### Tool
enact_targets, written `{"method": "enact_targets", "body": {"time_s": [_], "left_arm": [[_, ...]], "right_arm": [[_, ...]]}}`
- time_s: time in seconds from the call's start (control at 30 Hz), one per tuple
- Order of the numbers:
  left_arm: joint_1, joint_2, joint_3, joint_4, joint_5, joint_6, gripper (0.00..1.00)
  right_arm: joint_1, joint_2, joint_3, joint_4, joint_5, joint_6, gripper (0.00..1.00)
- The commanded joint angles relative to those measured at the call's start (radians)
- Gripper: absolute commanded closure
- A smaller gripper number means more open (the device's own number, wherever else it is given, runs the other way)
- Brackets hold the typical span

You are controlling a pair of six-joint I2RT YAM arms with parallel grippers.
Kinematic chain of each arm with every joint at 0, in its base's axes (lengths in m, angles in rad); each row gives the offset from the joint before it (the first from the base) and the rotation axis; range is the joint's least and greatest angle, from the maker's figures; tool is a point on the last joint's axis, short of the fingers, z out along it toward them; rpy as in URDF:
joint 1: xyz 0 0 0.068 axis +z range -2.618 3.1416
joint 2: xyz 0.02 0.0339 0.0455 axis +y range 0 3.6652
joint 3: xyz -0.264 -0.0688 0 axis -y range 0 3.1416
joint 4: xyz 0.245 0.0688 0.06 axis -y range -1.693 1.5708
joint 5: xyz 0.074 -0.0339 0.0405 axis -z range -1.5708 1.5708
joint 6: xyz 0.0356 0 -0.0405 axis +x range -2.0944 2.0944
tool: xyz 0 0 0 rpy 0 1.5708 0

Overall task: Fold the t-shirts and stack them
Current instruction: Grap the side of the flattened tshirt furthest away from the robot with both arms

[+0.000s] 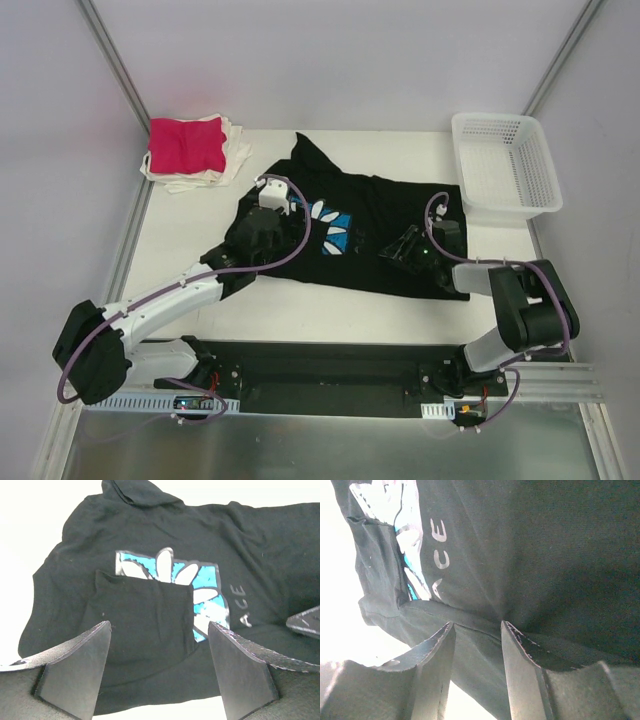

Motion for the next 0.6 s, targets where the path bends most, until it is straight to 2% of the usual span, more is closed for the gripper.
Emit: {"method": "enact_targets", "body": {"time_s": [0.0,0.17,0.33,0.43,0.57], "left_arm": [[0.006,-0.054,-0.024,-0.016,-0.055,-0.02,0.23],[0.006,-0.067,-0.035,-0.021,-0.083,-0.025,0.23],[0.006,-0.047,-0.024,-0.016,-0.114,-0.025,0.23],[0.007,-0.013,-0.004,0.02,-0.111,-0.002,0.23],[0.024,0.088,0.045,0.091,-0.118,0.041,0.23]], "right_arm": [[0.005,-0.108,-0.101,-0.16,0.03,-0.004,0.55],[0.005,-0.283,-0.185,-0.282,0.03,-0.022,0.55],[0.005,-0.51,-0.205,-0.479,0.111,-0.079,0.55],[0.004,-0.552,-0.184,-0.525,0.142,-0.094,0.55],[0.004,-0.475,-0.115,-0.507,0.138,-0.12,0.54]]}}
